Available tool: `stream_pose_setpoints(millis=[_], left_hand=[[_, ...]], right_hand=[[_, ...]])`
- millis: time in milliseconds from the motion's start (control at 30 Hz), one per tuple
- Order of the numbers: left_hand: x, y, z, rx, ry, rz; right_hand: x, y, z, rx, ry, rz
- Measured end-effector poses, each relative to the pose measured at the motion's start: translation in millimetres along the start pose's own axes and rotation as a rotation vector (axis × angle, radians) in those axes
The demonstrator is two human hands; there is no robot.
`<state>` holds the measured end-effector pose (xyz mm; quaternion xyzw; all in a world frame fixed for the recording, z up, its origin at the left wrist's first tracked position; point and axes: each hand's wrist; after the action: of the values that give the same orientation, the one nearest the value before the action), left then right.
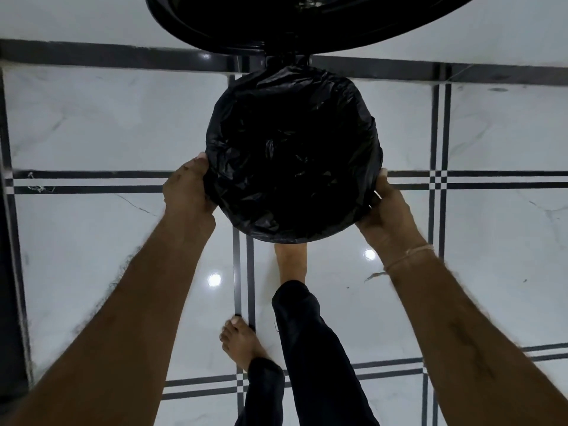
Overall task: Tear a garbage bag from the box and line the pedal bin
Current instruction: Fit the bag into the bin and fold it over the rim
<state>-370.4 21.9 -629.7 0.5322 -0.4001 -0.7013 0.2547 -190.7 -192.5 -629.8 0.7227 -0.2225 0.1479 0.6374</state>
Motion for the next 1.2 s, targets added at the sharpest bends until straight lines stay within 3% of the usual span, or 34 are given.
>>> stream_pose_setpoints(millis=[133, 367, 467, 600, 767, 867, 967, 1200], left_hand=[[19, 11, 8, 0.171, 0.168, 0.033], [56, 39, 8, 0.205, 0.283, 0.213], [64, 44, 2, 0.195, 0.4, 0.222], [80, 55, -6, 0.177, 0.345, 0.396], [79, 62, -11, 0.093, 0.309, 0.442], [53, 73, -8, -0.061, 0.028, 0.342], [-5, 81, -6, -0.185, -0.093, 0.093], [-133, 108, -19, 0.157, 0.008, -0.286]], right_hand=[[-1, 0, 5, 0.065, -0.116, -0.048], [-8, 10, 22, 0.085, -0.106, -0.115], [-15, 13, 23, 0.076, -0.195, -0.092], [-31, 29, 21, 0.01, -0.165, -0.102], [-31, 50, 9, -0.031, -0.085, -0.079], [-11, 62, -3, -0.209, 0.168, 0.101], [32, 79, -32, -0.125, 0.193, 0.356], [142, 109, -122, 0.3, 0.245, 0.446]])
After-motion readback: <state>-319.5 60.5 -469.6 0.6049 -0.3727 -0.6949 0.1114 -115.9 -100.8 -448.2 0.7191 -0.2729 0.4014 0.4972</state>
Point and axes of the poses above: each hand's wrist, its own y-axis away from the middle knuckle, its own z-axis out of the back of the hand, x = y × z, and after that the axes turned 12 degrees about -y, right-handed
